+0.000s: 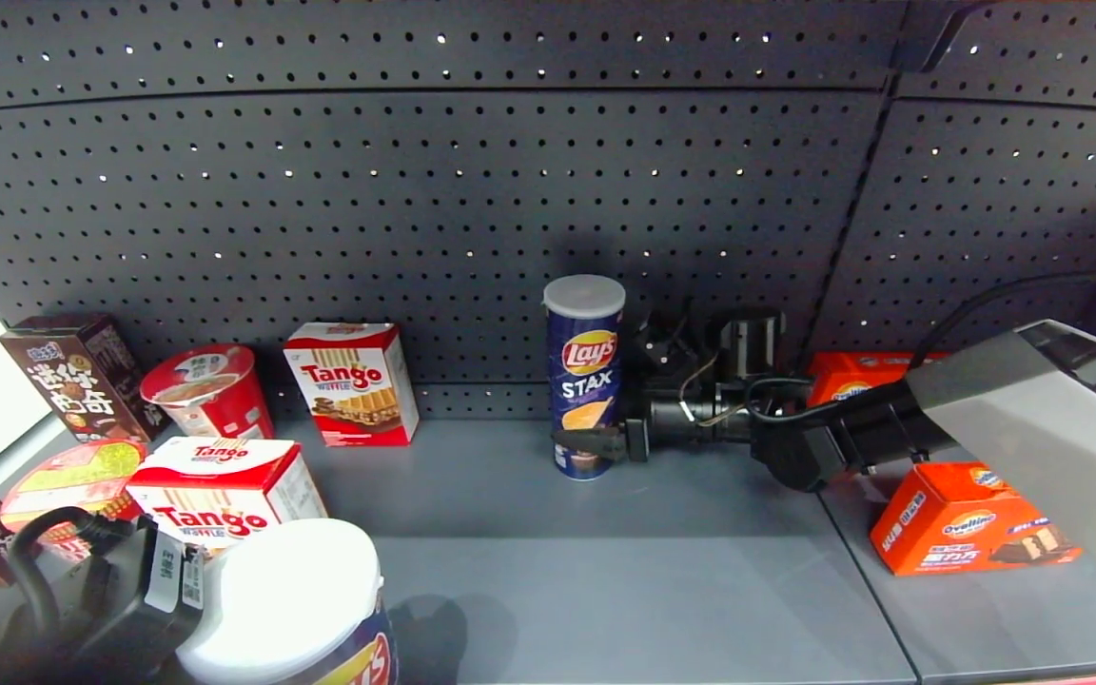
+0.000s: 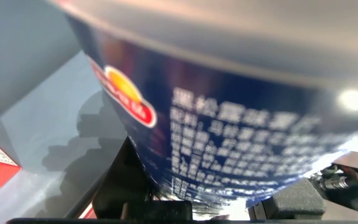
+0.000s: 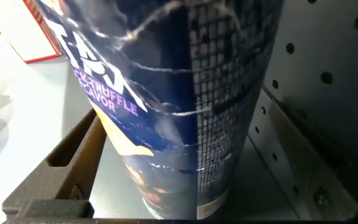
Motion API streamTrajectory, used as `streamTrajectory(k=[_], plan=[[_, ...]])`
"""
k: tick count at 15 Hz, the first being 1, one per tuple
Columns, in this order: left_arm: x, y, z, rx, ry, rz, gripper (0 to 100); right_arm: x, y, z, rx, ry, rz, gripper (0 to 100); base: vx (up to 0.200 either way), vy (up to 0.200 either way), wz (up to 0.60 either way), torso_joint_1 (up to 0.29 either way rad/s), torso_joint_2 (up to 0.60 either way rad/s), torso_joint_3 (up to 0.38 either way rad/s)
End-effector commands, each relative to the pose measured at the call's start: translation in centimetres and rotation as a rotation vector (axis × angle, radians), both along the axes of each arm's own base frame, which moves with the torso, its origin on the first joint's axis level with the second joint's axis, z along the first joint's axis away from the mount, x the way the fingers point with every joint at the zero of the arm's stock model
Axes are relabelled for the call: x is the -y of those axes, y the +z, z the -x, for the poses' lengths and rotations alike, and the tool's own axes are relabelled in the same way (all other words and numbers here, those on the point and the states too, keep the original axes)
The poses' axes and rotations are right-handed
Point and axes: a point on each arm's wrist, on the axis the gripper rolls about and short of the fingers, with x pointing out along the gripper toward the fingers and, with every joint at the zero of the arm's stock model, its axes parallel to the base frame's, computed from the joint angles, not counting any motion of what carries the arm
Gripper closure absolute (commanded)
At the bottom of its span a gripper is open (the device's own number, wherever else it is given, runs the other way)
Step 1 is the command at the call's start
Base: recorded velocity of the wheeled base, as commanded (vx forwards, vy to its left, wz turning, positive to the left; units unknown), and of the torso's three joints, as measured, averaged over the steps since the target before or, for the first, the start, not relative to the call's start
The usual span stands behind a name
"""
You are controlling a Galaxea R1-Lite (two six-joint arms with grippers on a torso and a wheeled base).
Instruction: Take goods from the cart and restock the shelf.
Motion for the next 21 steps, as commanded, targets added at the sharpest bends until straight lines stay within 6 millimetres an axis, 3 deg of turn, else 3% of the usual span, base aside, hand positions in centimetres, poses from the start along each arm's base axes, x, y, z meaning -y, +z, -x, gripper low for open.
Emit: streamTrajectory(k=[1, 5, 6, 15, 21], plan=[[0.0, -0.1, 0.0, -0.002, 0.000, -0.001, 100, 0.2, 0.7, 0.7, 0.003, 0.002, -0.002, 0, 0.000, 0.000, 0.00, 0.000, 0.00, 0.000], [0.0, -0.1, 0.0, 0.000, 0.000, -0.001, 100, 0.3, 0.5, 0.9, -0.004, -0.011, 0.005, 0, 0.000, 0.000, 0.00, 0.000, 0.00, 0.000], [-0.1, -0.1, 0.1, 0.000, 0.001, -0.001, 100, 0.3, 0.6, 0.9, -0.004, -0.010, 0.003, 100, 0.000, 0.000, 0.00, 0.000, 0.00, 0.000], [-0.1, -0.1, 0.1, -0.002, 0.002, 0.000, 100, -0.1, 1.0, 1.5, -0.004, -0.020, 0.003, 100, 0.000, 0.000, 0.00, 0.000, 0.00, 0.000], [0.0, 0.4, 0.0, 0.021, -0.001, 0.011, 100, 0.2, 2.9, 5.7, -0.008, -0.039, 0.018, 100, 0.000, 0.000, 0.00, 0.000, 0.00, 0.000]])
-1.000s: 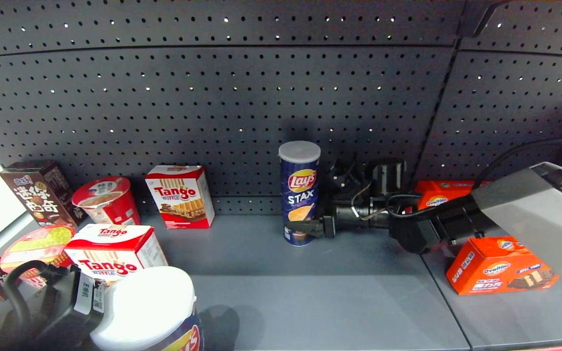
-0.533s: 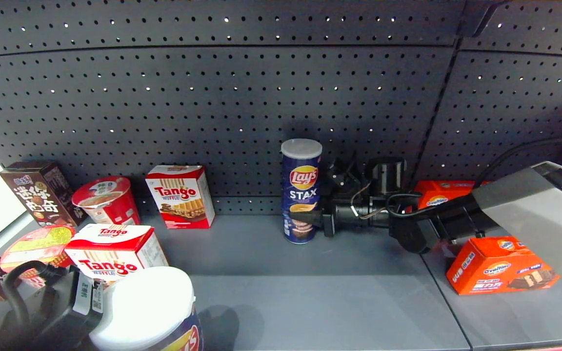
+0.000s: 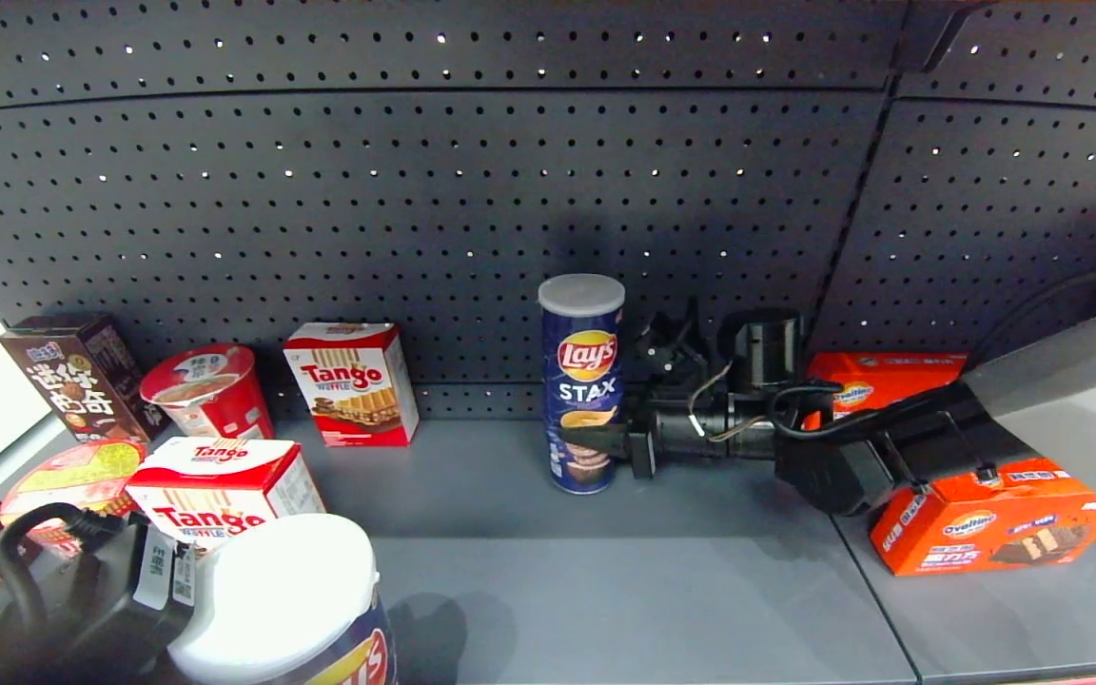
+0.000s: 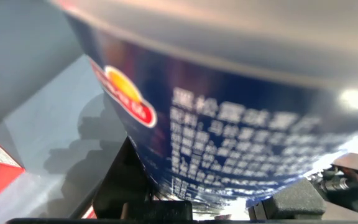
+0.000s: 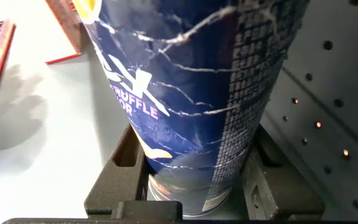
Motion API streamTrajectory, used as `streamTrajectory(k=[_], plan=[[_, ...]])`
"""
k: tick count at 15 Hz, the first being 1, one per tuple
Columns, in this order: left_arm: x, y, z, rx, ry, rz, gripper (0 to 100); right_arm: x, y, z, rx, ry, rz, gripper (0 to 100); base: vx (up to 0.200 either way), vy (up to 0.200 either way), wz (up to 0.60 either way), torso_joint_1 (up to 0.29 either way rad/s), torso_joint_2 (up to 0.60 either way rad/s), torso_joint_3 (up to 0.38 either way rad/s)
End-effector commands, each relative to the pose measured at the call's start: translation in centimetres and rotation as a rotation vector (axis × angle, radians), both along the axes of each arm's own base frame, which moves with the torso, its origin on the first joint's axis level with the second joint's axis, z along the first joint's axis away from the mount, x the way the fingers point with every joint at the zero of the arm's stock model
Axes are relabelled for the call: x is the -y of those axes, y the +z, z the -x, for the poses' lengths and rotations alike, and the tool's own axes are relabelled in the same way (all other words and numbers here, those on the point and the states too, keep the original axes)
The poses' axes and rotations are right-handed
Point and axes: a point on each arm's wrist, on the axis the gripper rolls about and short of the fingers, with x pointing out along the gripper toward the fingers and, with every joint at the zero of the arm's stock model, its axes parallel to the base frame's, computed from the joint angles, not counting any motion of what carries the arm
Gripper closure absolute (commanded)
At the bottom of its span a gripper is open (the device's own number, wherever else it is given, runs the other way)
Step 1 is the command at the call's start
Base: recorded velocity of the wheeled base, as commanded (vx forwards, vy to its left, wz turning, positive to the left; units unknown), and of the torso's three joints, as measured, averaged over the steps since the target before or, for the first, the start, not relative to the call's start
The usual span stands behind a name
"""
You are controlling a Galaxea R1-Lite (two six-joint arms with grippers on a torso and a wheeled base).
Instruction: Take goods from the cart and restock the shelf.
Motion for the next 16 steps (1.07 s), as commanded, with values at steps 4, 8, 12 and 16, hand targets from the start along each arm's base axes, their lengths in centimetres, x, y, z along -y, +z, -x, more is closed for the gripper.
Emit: streamTrajectory(k=[4, 8, 12, 16], plan=[[0.0, 0.1, 0.1, 0.018, 0.002, 0.011, 100, 1.8, 3.2, 6.5, 0.009, -0.001, 0.009, 100, 0.000, 0.000, 0.00, 0.000, 0.00, 0.000], [0.0, 0.6, 0.0, 0.040, 0.003, 0.022, 100, 3.8, 3.8, 12.1, -0.005, -0.012, 0.038, 100, 0.000, 0.000, 0.00, 0.000, 0.00, 0.000], [0.0, 0.6, 0.0, 0.040, 0.006, 0.020, 100, 5.1, 4.3, 15.4, 0.014, -0.008, 0.037, 100, 0.000, 0.000, 0.00, 0.000, 0.00, 0.000], [0.0, 0.6, -0.1, 0.037, 0.005, 0.019, 100, 5.7, 3.5, 16.7, 0.013, -0.018, 0.037, 100, 0.000, 0.000, 0.00, 0.000, 0.00, 0.000]])
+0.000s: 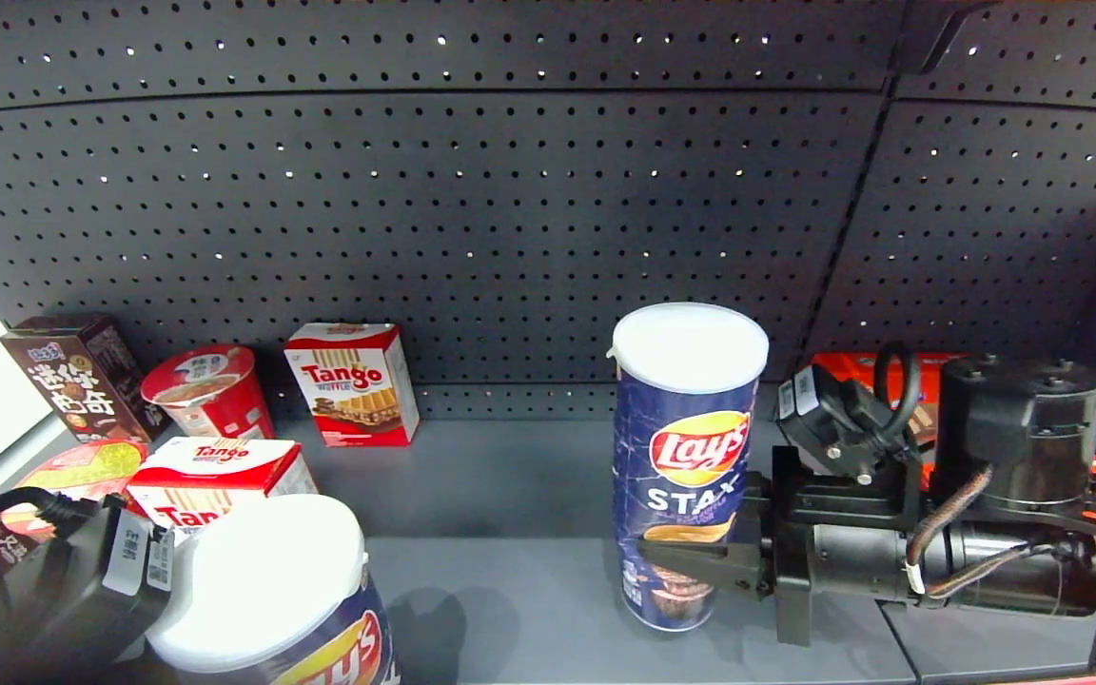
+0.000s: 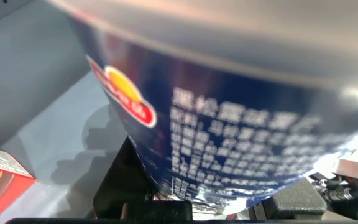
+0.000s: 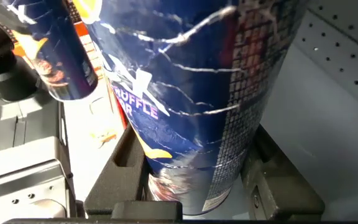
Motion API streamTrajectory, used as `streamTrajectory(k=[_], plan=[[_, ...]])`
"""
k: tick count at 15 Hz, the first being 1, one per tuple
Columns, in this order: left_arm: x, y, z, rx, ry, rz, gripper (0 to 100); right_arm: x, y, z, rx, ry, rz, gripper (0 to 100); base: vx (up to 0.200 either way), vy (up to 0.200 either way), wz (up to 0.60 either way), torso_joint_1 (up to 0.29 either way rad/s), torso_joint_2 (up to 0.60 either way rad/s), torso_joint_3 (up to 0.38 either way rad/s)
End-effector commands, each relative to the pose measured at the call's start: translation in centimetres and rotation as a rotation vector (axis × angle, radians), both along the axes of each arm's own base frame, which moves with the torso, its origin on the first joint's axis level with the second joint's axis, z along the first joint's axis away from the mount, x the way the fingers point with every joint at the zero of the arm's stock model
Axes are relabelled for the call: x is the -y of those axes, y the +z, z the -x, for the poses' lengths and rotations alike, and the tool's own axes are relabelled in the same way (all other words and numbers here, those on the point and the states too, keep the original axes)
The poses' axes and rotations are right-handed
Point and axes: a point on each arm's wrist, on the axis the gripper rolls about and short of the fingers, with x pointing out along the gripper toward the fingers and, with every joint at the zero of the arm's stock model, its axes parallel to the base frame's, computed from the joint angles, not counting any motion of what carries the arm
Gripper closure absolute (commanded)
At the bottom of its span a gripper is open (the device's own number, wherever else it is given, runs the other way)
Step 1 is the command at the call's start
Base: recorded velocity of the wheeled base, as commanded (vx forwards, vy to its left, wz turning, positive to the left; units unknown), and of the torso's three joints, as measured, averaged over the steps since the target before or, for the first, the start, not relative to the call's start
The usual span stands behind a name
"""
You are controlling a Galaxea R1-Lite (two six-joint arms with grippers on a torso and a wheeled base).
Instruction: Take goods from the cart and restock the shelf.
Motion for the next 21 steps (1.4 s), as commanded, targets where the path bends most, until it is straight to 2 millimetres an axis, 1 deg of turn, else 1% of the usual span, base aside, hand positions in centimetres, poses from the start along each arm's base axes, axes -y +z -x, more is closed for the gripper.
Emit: streamTrajectory(k=[1, 3, 6, 8, 13, 16, 18, 21], plan=[[0.1, 0.0, -0.2, -0.003, -0.002, -0.002, 100, 0.6, -0.4, 0.7, 0.007, -0.001, -0.012, 100, 0.000, 0.000, 0.00, 0.000, 0.00, 0.000], [0.2, -0.1, -0.4, -0.011, 0.008, -0.008, 100, 0.7, -1.5, 0.9, -0.036, -0.006, -0.029, 100, 0.000, 0.000, 0.00, 0.000, 0.00, 0.000], [0.0, -0.1, -0.6, -0.015, 0.026, -0.010, 100, 0.4, -3.0, 0.3, -0.044, -0.015, -0.060, 100, 0.000, 0.000, 0.00, 0.000, 0.00, 0.000], [0.1, -0.2, -0.7, -0.021, 0.023, -0.013, 100, 0.3, -3.0, 0.3, -0.060, -0.015, -0.068, 100, 0.000, 0.000, 0.00, 0.000, 0.00, 0.000], [0.1, -0.4, -0.7, -0.030, 0.022, -0.016, 100, 0.0, -4.4, -0.5, -0.100, -0.006, -0.038, 100, 0.000, 0.000, 0.00, 0.000, 0.00, 0.000], [0.0, -0.6, -0.6, -0.034, 0.023, -0.017, 100, 0.3, -4.9, -1.6, -0.110, -0.034, -0.030, 100, 0.000, 0.000, 0.00, 0.000, 0.00, 0.000], [-0.1, -0.6, -0.5, -0.035, 0.027, -0.016, 100, 0.5, -5.2, -1.9, -0.116, -0.031, -0.028, 100, 0.000, 0.000, 0.00, 0.000, 0.00, 0.000], [-0.2, -0.9, -0.4, -0.043, 0.031, -0.021, 100, 0.3, -5.5, -2.1, -0.118, -0.025, -0.028, 100, 0.000, 0.000, 0.00, 0.000, 0.00, 0.000]])
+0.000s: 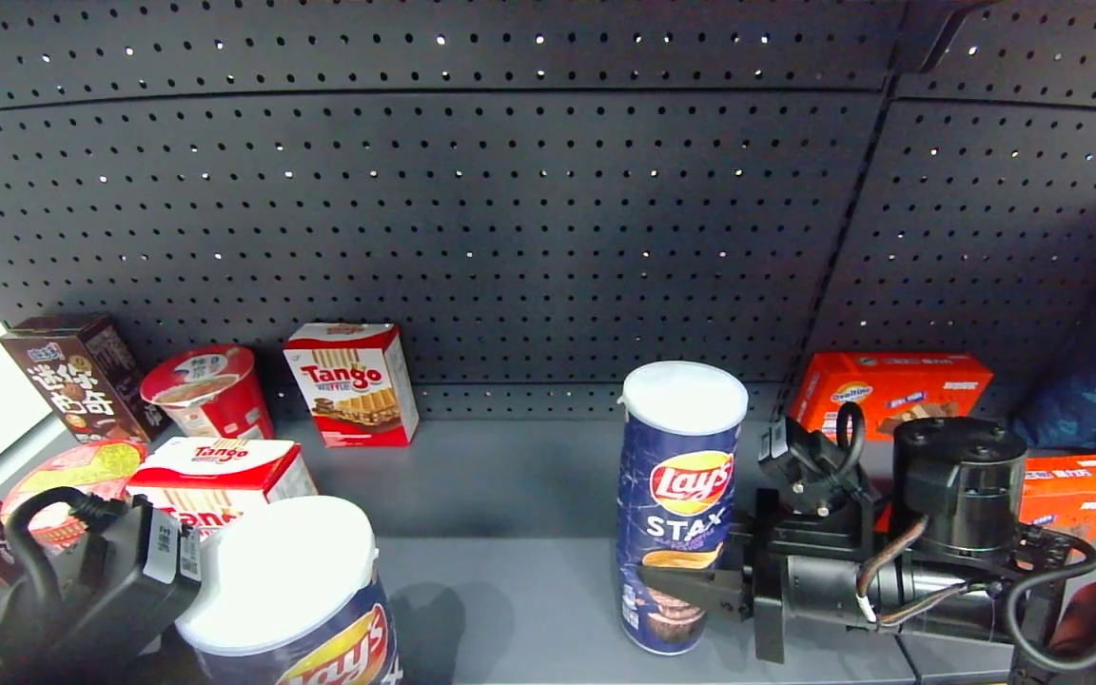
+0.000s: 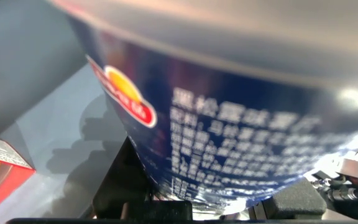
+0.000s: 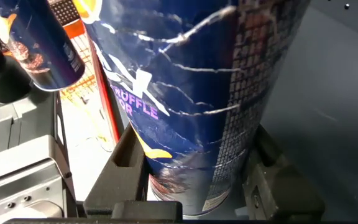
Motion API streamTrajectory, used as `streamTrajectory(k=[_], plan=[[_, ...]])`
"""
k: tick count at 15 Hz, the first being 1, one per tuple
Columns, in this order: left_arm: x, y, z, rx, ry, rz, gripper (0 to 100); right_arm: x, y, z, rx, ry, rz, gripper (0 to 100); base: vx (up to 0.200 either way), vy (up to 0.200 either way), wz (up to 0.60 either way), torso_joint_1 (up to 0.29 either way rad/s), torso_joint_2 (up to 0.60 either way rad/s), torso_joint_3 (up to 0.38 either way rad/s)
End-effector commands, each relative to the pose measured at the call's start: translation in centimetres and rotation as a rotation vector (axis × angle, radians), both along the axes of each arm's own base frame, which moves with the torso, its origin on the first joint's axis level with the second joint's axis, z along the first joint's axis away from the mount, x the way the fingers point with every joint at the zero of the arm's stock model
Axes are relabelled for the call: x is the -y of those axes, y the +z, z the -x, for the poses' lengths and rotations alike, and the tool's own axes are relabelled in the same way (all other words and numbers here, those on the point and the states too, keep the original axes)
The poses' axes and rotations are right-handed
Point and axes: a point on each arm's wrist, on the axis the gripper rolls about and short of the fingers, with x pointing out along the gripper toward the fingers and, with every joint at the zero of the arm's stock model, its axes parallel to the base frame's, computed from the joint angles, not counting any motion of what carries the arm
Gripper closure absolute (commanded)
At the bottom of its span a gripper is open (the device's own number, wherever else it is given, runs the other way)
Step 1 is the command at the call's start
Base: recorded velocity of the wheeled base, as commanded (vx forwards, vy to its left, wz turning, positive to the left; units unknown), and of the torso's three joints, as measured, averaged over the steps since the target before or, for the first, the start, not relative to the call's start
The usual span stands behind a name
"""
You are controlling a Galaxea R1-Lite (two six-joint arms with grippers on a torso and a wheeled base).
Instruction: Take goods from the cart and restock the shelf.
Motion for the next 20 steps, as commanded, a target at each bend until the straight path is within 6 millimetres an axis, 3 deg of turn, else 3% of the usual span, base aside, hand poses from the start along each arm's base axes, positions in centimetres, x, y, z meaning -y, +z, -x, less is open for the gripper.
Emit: streamTrajectory(k=[1, 10, 11, 20], plan=[[-0.15, -0.29, 0.20, -0.007, 0.000, -0.004, 100, -0.31, -0.56, -0.20, -0.015, 0.006, 0.010, 100, 0.000, 0.000, 0.00, 0.000, 0.00, 0.000], [-0.33, -0.34, 0.49, -0.003, 0.000, 0.000, 100, -0.66, -1.09, -0.43, -0.019, 0.023, 0.011, 100, 0.000, 0.000, 0.00, 0.000, 0.00, 0.000], [-0.34, -0.38, 0.51, -0.004, 0.000, 0.000, 100, -0.67, -1.13, -0.44, -0.017, 0.024, 0.013, 0, 0.000, 0.000, 0.00, 0.000, 0.00, 0.000], [-0.40, -0.30, 0.59, 0.002, 0.000, 0.002, 100, -0.42, -1.09, -0.14, 0.011, 0.016, 0.030, 0, 0.000, 0.000, 0.00, 0.000, 0.00, 0.000]])
